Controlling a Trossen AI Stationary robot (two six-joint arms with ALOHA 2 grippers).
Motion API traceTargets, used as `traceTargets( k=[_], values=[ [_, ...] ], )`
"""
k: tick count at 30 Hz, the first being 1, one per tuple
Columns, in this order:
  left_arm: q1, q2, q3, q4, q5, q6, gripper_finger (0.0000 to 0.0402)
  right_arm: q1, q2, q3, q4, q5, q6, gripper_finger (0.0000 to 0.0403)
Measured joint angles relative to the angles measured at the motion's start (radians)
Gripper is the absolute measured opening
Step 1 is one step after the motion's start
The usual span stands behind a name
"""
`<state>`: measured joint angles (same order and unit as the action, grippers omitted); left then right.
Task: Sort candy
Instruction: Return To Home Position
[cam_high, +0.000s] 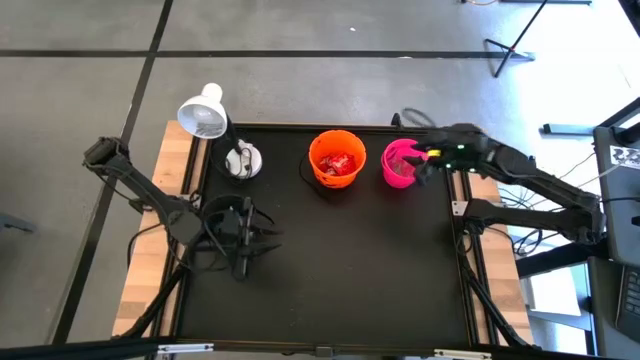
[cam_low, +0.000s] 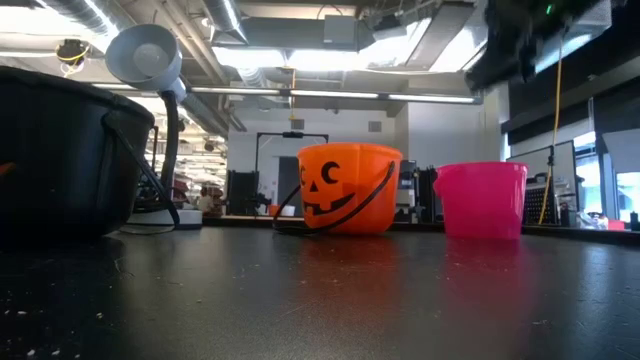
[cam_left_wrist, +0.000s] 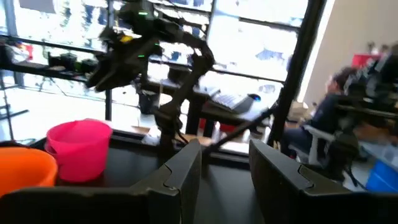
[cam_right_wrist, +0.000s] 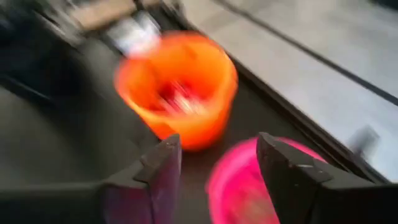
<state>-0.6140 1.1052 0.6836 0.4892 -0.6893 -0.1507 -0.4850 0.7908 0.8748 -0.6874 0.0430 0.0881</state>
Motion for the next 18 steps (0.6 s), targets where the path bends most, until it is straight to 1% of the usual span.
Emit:
traceTargets(
  k=[2, 3, 5, 8, 9, 11, 14, 17, 18],
  values=[
    [0.025, -0.023, 0.001, 0.001, 0.012, 0.003, 0.0125, 0.001, -0.031, 0.014, 0.067, -0.081, 0.034, 0.0199],
    [0.045, -0.031, 0.001, 0.002, 0.035, 0.002, 0.0125, 0.005, -0.047, 0.015, 0.115, -0.126, 0.047, 0.019],
    [0.095, -0.036, 0.001, 0.02, 0.119, 0.002, 0.0125, 0.029, -0.071, 0.015, 0.195, -0.203, 0.068, 0.017],
    [0.176, -0.035, 0.001, 0.044, 0.273, 0.015, 0.0125, 0.091, -0.1, 0.015, 0.275, -0.26, 0.06, 0.0135],
    [0.199, -0.035, 0.001, 0.05, 0.304, 0.025, 0.0125, 0.114, -0.108, 0.015, 0.289, -0.27, 0.053, 0.0123],
    [0.235, -0.045, 0.001, 0.051, 0.33, 0.049, 0.0125, 0.169, -0.125, 0.015, 0.309, -0.272, 0.041, 0.0095],
    [0.259, -0.108, 0.001, 0.051, 0.335, 0.099, 0.0125, 0.248, -0.147, 0.015, 0.328, -0.268, 0.031, 0.0051],
    [0.262, -0.206, 0.001, 0.013, 0.336, 0.154, 0.0122, 0.315, -0.195, 0.013, 0.33, -0.198, -0.007, 0.0012],
    [0.262, -0.244, 0.001, -0.016, 0.333, 0.157, 0.0119, 0.333, -0.212, 0.014, 0.335, -0.173, -0.02, 0.0006]
  ],
)
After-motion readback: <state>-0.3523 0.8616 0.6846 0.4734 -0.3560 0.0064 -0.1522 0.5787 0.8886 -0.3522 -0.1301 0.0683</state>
